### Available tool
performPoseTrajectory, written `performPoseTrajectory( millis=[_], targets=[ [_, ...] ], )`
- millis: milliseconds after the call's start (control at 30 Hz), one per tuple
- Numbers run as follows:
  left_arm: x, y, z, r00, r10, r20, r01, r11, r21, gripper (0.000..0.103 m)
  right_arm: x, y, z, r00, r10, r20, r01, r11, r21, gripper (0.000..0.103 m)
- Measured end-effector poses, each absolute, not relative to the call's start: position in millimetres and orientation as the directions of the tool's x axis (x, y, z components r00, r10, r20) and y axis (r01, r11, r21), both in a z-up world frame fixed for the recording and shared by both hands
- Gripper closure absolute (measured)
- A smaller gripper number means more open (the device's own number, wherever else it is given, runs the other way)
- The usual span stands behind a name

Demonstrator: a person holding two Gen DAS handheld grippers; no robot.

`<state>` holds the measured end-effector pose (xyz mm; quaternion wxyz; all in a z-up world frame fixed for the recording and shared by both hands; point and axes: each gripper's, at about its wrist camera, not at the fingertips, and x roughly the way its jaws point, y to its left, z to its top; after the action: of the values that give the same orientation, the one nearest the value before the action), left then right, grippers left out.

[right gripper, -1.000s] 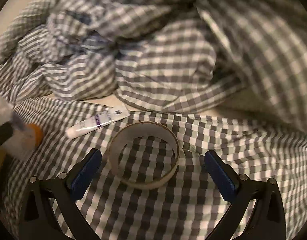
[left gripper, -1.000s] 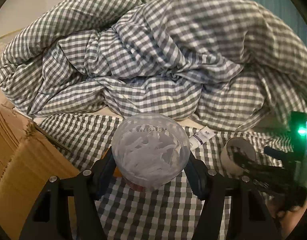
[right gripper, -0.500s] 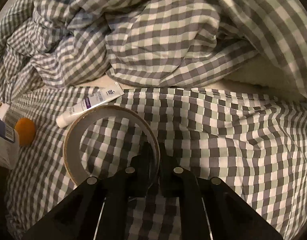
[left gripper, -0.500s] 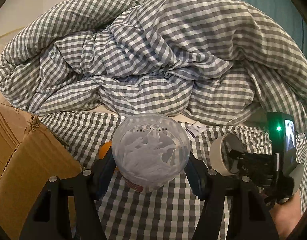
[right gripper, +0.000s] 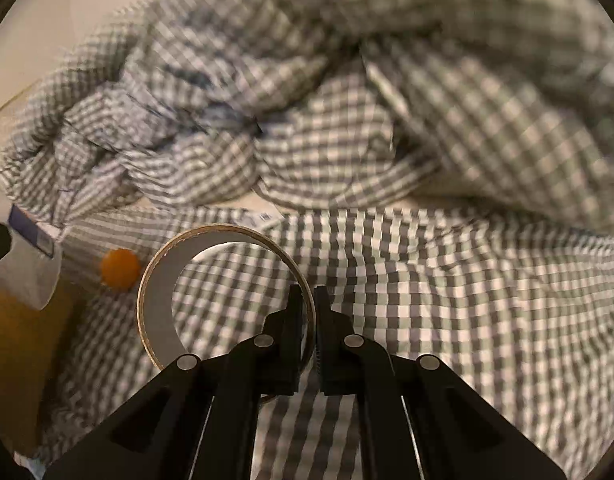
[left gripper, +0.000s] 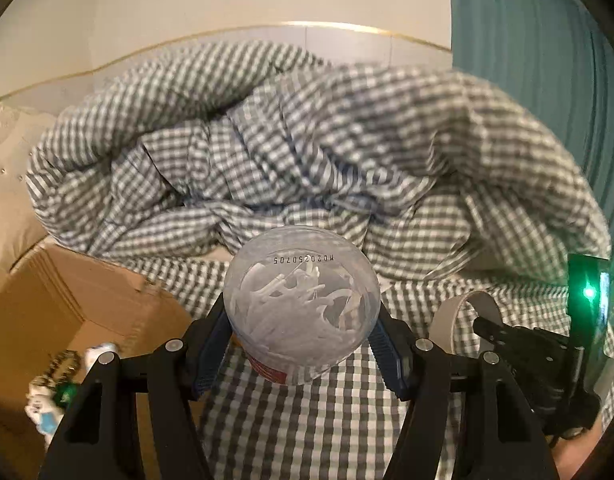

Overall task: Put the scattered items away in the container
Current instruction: 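Carry the bottle over the box and open left tool while right tool carries the tape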

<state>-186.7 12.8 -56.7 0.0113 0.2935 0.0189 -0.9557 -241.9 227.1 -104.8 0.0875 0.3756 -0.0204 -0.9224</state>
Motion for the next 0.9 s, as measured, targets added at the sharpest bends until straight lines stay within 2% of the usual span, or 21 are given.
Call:
performPoseTrajectory(
  millis=[367, 500, 900],
  targets=[
    [-105.5, -22.3, 27.4, -0.866, -0.011, -0.501, 0.033, -0.999, -0.035, 0.037, -146.5, 175.7, 18.9, -0.801, -0.214, -0.56, 0.233, -0.972, 0.038, 0.098],
    [-78.5, -44.5, 47.2, -0.877, -0.053, -0.477, 0.068, -0.998, -0.014, 0.037, -117.5, 150.0, 50.6, -0.811, -0.258, -0.526, 0.281, -0.959, 0.036, 0.098],
    [-38.8, -127.1, 82.0, -0.882, -0.16, -0.444, 0.177, -0.984, 0.004, 0.037, -89.7, 69.4, 90.3, -0.804, -0.355, -0.477, 0.383, -0.923, 0.04, 0.098]
  ],
)
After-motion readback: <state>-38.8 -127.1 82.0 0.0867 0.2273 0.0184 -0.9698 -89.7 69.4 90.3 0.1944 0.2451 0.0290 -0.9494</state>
